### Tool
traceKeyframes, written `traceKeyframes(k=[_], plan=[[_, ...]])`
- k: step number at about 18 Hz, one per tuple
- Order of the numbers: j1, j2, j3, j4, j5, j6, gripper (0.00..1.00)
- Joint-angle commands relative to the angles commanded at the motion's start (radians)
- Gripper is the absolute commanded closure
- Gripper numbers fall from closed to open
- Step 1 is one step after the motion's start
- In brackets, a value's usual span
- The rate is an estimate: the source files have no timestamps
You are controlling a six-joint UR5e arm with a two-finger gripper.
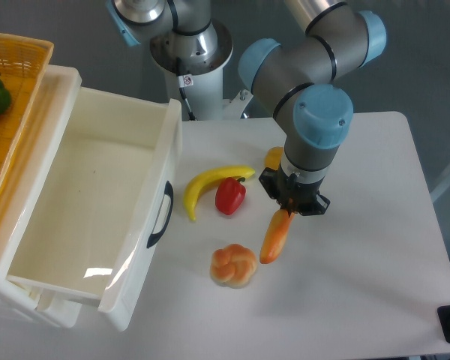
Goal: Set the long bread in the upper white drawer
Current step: 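Lift the held long orange bread up from the table, then carry the long orange bread over the open white drawer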
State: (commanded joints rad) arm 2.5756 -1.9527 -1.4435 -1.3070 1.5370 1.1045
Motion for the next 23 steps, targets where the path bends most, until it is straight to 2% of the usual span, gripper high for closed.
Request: traceKeyframes(k=[10,13,21,23], plan=[[0.015,0.018,0.005,-0.003,0.000,-0.005,1.00],[0.009,0.040,0.006,-0.026,-0.005,-0.024,1.00],[-0.060,0.066,0.058,-0.061,-0.063,-0.262,1.00],[-0.068,0.096,0.071,-0.087,-0.069,-0.282,1.00]])
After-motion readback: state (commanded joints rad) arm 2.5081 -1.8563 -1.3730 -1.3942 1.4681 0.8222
